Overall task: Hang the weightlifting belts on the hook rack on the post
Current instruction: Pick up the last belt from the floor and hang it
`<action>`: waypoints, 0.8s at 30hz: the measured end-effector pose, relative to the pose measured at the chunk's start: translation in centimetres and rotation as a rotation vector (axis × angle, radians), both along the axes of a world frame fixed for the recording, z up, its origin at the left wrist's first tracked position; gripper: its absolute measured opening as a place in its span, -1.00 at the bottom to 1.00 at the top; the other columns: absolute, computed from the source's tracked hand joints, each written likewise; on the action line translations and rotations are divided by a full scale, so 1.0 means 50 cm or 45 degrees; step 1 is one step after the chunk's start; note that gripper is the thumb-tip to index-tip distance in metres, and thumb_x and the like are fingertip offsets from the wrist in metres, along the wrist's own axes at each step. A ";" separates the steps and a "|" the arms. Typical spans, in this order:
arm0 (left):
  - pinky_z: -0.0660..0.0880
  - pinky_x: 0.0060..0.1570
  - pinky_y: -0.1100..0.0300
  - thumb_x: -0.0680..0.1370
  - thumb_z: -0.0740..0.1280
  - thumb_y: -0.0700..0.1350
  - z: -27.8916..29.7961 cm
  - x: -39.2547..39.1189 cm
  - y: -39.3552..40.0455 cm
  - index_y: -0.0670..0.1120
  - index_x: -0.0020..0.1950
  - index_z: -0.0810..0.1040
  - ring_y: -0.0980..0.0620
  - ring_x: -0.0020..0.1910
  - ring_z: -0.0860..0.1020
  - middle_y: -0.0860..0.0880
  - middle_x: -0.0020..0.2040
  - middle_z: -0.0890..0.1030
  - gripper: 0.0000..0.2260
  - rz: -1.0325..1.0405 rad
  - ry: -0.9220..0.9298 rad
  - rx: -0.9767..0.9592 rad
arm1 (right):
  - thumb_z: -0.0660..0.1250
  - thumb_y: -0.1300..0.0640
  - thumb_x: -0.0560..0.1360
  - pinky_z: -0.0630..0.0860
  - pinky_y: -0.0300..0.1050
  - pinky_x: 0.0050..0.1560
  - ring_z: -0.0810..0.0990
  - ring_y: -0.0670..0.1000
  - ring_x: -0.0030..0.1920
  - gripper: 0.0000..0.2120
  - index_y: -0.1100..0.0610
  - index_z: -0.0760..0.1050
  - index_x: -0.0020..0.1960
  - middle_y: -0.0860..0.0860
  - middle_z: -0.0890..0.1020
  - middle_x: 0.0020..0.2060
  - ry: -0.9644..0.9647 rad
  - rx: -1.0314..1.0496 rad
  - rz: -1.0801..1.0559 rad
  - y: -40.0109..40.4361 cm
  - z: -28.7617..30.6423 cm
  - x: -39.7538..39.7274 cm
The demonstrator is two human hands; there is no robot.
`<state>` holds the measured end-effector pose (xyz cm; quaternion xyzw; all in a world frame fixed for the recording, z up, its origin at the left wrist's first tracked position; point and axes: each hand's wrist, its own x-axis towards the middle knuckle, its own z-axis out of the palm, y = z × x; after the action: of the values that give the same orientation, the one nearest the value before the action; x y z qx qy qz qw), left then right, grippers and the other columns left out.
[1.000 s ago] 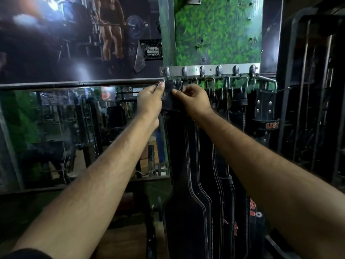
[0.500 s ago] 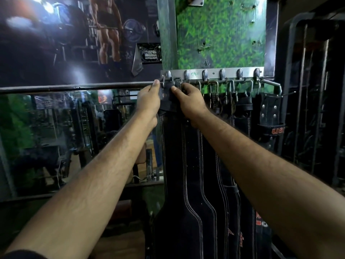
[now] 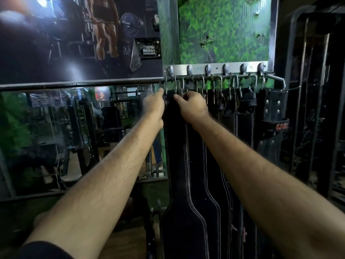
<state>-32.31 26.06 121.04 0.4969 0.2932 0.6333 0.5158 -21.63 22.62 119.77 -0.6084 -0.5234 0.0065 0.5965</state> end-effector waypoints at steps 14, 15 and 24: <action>0.50 0.23 0.18 0.58 0.39 -0.20 -0.294 -0.014 -0.031 -0.24 0.10 0.61 0.09 0.12 0.61 -0.10 0.08 0.67 -0.86 -0.140 0.136 0.185 | 0.53 0.12 0.47 0.54 -0.12 -0.26 0.59 -0.03 -0.29 -0.79 0.25 0.61 -0.19 0.17 0.67 -0.31 0.426 0.096 0.640 -0.049 -0.353 0.024; 0.50 0.23 0.14 0.57 0.40 -0.19 -0.328 -0.015 -0.029 -0.20 0.02 0.61 0.08 0.08 0.61 -0.11 0.04 0.66 -0.91 -0.178 0.148 0.169 | 0.52 0.17 0.48 0.51 -0.18 -0.33 0.56 -0.08 -0.34 -0.82 0.20 0.59 -0.23 0.08 0.64 -0.36 0.420 0.047 0.666 -0.052 -0.372 0.029; 0.51 -0.16 0.01 0.47 0.52 0.10 -0.654 -0.082 -0.005 -0.33 -0.17 0.51 -0.01 -0.21 0.53 -0.09 -0.22 0.55 -0.52 -0.152 0.757 0.098 | 0.50 0.24 0.48 0.65 0.03 0.04 0.72 0.06 -0.01 -0.83 0.26 0.66 0.06 0.14 0.75 -0.04 0.391 -0.330 0.756 -0.054 -0.670 0.050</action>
<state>-36.39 25.79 88.35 0.6959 0.3776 0.4393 0.4244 -19.12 19.91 86.25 -0.4925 -0.5763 0.3372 0.5582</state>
